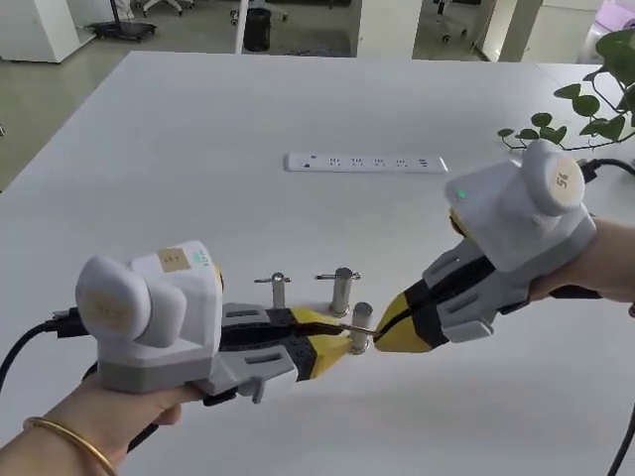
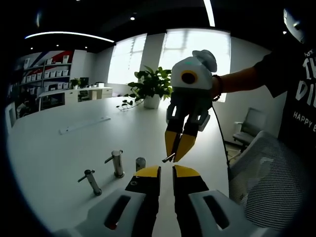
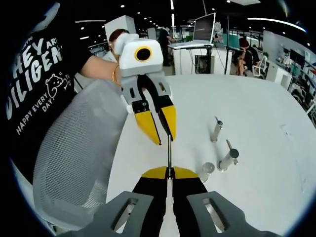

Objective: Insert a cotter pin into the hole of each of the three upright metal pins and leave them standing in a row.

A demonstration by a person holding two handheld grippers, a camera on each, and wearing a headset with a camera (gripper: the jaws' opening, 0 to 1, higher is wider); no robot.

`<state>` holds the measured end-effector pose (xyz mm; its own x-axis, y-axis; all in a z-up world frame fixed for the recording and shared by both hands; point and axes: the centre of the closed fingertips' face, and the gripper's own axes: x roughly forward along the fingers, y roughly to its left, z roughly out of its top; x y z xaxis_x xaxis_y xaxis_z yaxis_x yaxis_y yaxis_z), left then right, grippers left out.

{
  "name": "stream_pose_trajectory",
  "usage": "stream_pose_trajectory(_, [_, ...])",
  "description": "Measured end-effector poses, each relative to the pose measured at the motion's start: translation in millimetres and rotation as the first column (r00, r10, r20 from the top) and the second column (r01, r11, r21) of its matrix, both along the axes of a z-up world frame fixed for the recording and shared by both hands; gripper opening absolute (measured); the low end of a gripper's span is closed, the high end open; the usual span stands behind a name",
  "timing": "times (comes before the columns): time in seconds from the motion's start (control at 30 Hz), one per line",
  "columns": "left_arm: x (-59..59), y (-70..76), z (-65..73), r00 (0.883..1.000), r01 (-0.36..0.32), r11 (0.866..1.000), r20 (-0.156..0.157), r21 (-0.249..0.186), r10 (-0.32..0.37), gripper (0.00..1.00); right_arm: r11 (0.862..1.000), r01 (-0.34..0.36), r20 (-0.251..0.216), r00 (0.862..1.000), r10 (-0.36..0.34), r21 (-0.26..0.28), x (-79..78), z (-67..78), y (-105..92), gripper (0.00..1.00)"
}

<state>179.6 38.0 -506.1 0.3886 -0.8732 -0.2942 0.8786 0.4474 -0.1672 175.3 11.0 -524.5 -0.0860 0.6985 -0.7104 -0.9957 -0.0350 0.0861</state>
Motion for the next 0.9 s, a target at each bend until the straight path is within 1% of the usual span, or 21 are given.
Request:
stream_pose_trajectory(0.03, [1.1, 0.6, -1.0, 1.000, -0.008, 1.000, -0.001, 0.003, 0.008, 0.09, 1.000, 0.002, 0.001, 1.000, -0.002, -0.003, 0.6, -0.5, -0.7, 0.00])
stream_pose_trajectory(0.07, [3.6, 1.6, -3.0, 1.000, -0.026, 1.000, -0.002, 0.007, 0.026, 0.09, 1.000, 0.016, 0.008, 1.000, -0.016, -0.016, 3.7, -2.6, -3.4, 0.00])
stream_pose_trajectory(0.13, [8.7, 2.6, -6.3, 0.999, -0.049, 0.998, 0.019, 0.029, 0.049, 0.09, 0.999, 0.019, 0.019, 1.000, -0.018, -0.028, 6.0, -5.0, -6.4, 0.00])
stream_pose_trajectory(0.2, [11.8, 1.8, -9.5, 0.998, -0.062, 0.997, 0.028, 0.045, 0.061, 0.10, 0.999, 0.027, 0.023, 0.999, -0.026, -0.035, 7.7, -6.4, -8.4, 0.00])
stream_pose_trajectory(0.3, [15.9, 0.4, -11.7, 0.996, -0.080, 0.995, 0.037, 0.052, 0.079, 0.13, 0.998, 0.041, 0.039, 0.998, -0.040, -0.051, 11.3, -8.2, -11.9, 0.00])
stream_pose_trajectory(0.33, [19.1, -0.1, -14.1, 0.995, -0.095, 0.993, 0.050, 0.064, 0.092, 0.14, 0.997, 0.045, 0.053, 0.998, -0.041, -0.061, 14.2, -9.7, -14.5, 0.00])
stream_pose_trajectory(0.37, [20.4, -0.3, -15.8, 0.994, -0.101, 0.992, 0.055, 0.074, 0.097, 0.15, 0.995, 0.056, 0.062, 0.997, -0.052, -0.077, 17.8, -12.2, -18.2, 0.00])
stream_pose_trajectory(0.43, [23.5, -1.8, -19.4, 0.992, -0.116, 0.990, 0.055, 0.083, 0.112, 0.16, 0.993, 0.071, 0.079, 0.995, -0.064, -0.092, 22.4, -14.6, -21.7, 0.00])
stream_pose_trajectory(0.47, [24.6, -2.2, -20.9, 0.991, -0.123, 0.988, 0.060, 0.090, 0.118, 0.16, 0.992, 0.083, 0.080, 0.994, -0.076, -0.097, 24.8, -16.0, -23.9, 0.00])
stream_pose_trajectory(0.53, [27.1, -3.4, -24.1, 0.989, -0.135, 0.984, 0.083, 0.114, 0.126, 0.17, 0.989, 0.101, 0.088, 0.992, -0.091, -0.107, 29.0, -17.9, -27.9, 0.00])
stream_pose_trajectory(0.63, [30.2, -6.4, -29.3, 0.987, -0.151, 0.980, 0.082, 0.128, 0.141, 0.19, 0.987, 0.119, 0.081, 0.991, -0.110, -0.109, 31.9, -19.6, -31.4, 0.00])
stream_pose_trajectory(0.7, [32.8, -7.3, -32.7, 0.985, -0.163, 0.977, 0.084, 0.139, 0.152, 0.19, 0.986, 0.123, 0.084, 0.990, -0.114, -0.114, 33.2, -20.9, -33.0, 0.00])
stream_pose_trajectory(0.77, [36.1, -8.7, -38.2, 0.983, -0.178, 0.972, 0.077, 0.155, 0.167, 0.19, 0.984, 0.129, 0.086, 0.989, -0.119, -0.123, 35.6, -23.3, -35.6, 0.00])
stream_pose_trajectory(0.9, [41.6, -12.5, -43.8, 0.980, -0.198, 0.967, 0.071, 0.163, 0.188, 0.20, 0.981, 0.139, 0.091, 0.988, -0.128, -0.137, 39.6, -26.7, -39.3, 0.00])
